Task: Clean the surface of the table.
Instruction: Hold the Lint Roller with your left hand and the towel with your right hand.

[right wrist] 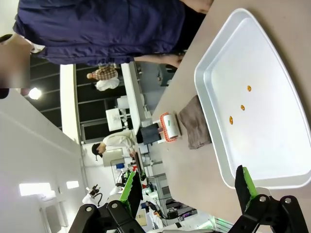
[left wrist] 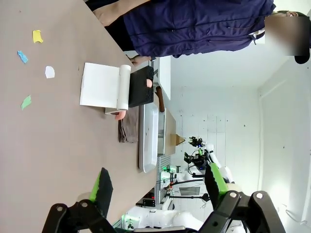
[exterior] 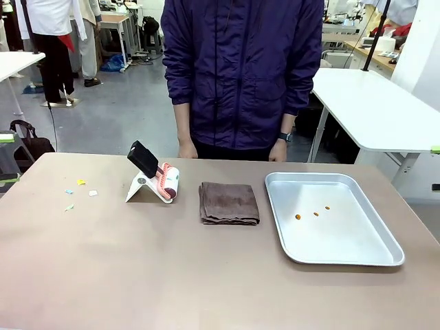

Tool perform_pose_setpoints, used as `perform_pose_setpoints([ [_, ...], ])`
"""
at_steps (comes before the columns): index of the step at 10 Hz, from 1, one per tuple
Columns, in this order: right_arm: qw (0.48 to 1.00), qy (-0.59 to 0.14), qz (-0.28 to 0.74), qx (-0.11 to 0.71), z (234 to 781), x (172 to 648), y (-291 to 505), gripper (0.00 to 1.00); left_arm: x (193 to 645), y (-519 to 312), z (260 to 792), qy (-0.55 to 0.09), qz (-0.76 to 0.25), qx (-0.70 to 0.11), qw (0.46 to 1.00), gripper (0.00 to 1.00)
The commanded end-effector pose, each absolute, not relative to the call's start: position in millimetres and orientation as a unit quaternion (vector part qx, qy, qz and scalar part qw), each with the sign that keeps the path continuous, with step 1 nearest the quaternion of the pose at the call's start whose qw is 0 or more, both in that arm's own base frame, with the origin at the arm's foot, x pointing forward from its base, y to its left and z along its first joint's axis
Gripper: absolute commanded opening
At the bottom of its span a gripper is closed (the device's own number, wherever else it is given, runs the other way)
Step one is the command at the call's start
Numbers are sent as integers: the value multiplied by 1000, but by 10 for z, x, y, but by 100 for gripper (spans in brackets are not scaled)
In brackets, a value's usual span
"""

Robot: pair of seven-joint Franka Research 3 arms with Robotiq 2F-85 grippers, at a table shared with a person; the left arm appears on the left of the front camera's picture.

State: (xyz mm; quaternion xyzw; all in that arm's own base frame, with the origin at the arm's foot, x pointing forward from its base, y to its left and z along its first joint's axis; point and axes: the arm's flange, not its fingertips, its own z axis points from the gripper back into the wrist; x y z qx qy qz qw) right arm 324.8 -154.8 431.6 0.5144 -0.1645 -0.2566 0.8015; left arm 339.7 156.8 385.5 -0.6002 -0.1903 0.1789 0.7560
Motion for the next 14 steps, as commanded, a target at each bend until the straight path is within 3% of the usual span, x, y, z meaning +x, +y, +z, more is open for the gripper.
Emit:
perform_pose_setpoints([
  [1, 797, -164, -260, 520, 4358, 3236, -1561, 100, 3374, 1553, 3869, -194, 166, -601, 757, 100],
  [3, 801, -164, -257, 515, 4317, 3241, -1555, 100, 3400, 1561, 3857, -190, 178, -600, 756, 100],
  [4, 834, -191, -236, 460, 4420, 3290, -1318, 100, 3464, 1421, 3960, -186, 129, -589, 776, 100],
  [8, 918, -228, -50, 320, 4811, 3818, 213, 100, 4071, 514, 4523, -134, 13, -499, 856, 100],
  [12, 953, -208, 84, 203, 4432, 4160, 1700, 100, 4590, -232, 4595, -44, -31, -391, 919, 100],
  [14, 953, -184, 132, 200, 4222, 4152, 2046, 100, 4828, -293, 4570, -19, -20, -373, 927, 100],
])
